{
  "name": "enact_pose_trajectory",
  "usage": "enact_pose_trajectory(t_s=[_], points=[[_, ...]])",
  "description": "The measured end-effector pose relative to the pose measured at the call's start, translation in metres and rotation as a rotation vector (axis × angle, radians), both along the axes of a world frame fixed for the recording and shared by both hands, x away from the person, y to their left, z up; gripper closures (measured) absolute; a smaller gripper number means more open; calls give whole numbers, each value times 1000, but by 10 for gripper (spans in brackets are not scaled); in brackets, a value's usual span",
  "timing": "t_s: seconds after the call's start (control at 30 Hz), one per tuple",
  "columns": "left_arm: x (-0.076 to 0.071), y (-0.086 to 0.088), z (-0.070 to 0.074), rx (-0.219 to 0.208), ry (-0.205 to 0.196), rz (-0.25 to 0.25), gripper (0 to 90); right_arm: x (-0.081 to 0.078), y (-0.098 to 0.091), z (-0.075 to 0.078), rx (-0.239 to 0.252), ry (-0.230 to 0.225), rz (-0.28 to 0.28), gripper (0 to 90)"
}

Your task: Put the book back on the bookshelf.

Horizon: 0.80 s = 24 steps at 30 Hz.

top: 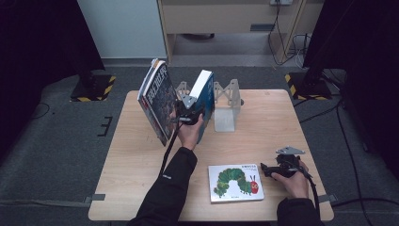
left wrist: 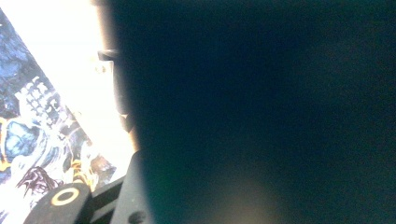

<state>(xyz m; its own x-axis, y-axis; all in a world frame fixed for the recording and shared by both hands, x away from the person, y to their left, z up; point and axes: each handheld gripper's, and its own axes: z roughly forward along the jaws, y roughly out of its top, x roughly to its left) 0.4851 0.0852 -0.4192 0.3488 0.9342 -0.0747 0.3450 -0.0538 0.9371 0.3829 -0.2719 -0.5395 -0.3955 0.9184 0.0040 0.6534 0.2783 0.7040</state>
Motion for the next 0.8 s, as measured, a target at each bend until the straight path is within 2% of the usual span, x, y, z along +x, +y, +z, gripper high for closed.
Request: enact_pose_trajectory(t_s=[0.13,0.23,0.33,0.47,0.6,0.8], points=[[-16,9,2,-29,-11,-43,532,0,0,0,0,0,0,3],[-32,19,3,-26,-26,-66,519,0,0,0,0,0,0,3],[-39,25,1,-36,-10,-81,521,0,0,0,0,0,-1,3],[-38,25,0,-57,11,-76,563,0,0,0,-3,-2,-2,5],[-36,18,3,-32,13,-50,573,0,0,0,-2,-1,-1,5],[-29,6,4,-31,18,-31,570,0,0,0,-2,-1,-1,5]])
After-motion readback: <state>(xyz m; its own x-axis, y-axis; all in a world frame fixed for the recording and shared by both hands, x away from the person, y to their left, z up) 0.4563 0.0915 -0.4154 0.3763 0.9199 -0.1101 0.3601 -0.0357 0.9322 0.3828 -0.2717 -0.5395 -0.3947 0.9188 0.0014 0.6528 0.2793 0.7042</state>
